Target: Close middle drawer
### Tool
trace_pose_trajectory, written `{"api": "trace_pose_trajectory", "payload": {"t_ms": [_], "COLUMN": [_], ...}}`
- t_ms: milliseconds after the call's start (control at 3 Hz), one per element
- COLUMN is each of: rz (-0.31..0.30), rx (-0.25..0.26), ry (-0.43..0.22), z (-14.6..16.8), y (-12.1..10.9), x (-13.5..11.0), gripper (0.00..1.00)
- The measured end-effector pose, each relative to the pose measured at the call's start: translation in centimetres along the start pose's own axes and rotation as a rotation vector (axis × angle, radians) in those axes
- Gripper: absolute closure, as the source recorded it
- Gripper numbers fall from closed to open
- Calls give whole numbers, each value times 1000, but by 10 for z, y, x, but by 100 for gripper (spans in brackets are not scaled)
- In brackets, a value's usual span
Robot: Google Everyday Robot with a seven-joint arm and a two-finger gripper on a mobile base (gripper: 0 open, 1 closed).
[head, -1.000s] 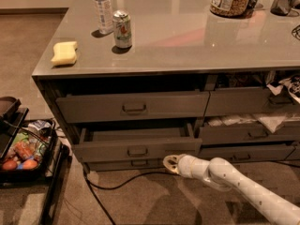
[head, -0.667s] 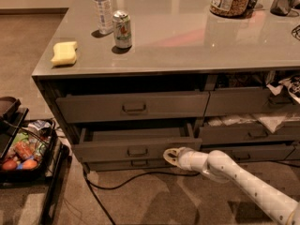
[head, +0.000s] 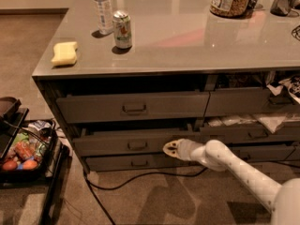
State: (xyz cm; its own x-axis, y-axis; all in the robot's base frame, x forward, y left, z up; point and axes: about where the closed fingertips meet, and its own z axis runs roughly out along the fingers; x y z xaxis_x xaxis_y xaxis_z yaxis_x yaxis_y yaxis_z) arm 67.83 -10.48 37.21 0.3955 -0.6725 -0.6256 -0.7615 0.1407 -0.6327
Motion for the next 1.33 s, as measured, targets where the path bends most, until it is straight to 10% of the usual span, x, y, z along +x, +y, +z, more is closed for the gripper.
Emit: {"api": "trace_pose_trajectory", "payload": {"t_ms": [667, 1333], "rz": [-21, 73], "rx": [-14, -79], "ry": [-10, 39], "z": [23, -36], "y": [-19, 7], "x": [0, -39], "gripper": [100, 100]}}
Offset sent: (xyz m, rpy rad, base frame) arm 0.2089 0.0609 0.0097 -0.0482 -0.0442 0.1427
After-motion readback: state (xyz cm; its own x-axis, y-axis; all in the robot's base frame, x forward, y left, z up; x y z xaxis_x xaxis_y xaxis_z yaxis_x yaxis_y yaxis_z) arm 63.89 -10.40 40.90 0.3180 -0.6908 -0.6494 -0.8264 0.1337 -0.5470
